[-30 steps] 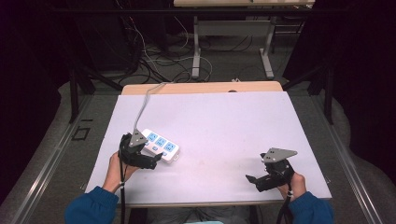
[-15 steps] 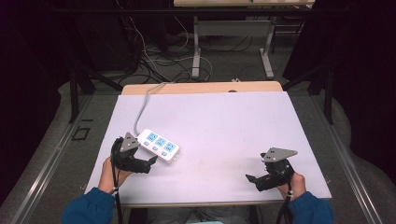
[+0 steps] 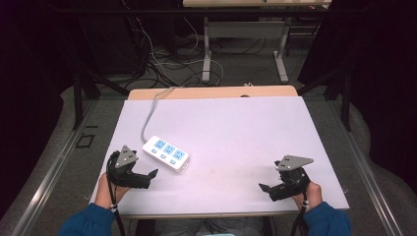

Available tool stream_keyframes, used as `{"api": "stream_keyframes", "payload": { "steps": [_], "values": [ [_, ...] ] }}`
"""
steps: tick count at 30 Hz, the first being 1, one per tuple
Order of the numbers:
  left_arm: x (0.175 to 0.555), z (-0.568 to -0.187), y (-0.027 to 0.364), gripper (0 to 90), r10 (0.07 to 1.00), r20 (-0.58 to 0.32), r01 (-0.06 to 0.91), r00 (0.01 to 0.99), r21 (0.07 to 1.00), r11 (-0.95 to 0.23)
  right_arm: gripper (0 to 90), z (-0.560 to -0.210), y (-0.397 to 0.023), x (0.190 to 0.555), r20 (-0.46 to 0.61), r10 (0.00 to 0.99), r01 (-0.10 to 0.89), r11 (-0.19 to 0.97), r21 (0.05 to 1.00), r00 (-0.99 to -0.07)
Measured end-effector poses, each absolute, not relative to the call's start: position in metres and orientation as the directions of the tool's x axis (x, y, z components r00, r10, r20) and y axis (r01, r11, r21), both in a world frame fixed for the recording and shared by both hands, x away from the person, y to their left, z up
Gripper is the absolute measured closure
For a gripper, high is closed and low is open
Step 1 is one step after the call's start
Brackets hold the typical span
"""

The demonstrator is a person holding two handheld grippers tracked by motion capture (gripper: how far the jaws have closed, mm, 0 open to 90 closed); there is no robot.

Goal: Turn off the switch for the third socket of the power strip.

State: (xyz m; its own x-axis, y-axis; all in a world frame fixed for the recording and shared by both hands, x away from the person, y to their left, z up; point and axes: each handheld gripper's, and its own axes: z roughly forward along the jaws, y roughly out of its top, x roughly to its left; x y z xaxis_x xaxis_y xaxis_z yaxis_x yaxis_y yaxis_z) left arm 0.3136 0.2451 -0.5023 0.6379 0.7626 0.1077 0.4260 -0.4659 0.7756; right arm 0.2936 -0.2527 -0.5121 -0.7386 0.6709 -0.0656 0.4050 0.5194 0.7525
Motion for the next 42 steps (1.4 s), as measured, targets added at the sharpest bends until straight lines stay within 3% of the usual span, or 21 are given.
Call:
{"api": "stream_keyframes", "payload": {
  "steps": [42],
  "values": [
    [0.296, -0.525, 0.283, 0.2, 0.785, 0.077, 0.445, 0.614, 0.788, -0.426, 4.6, -0.512, -0.252, 0.292, -0.060, 0.669, 0.422, 0.533, 0.734, -0.740]
  ]
}}
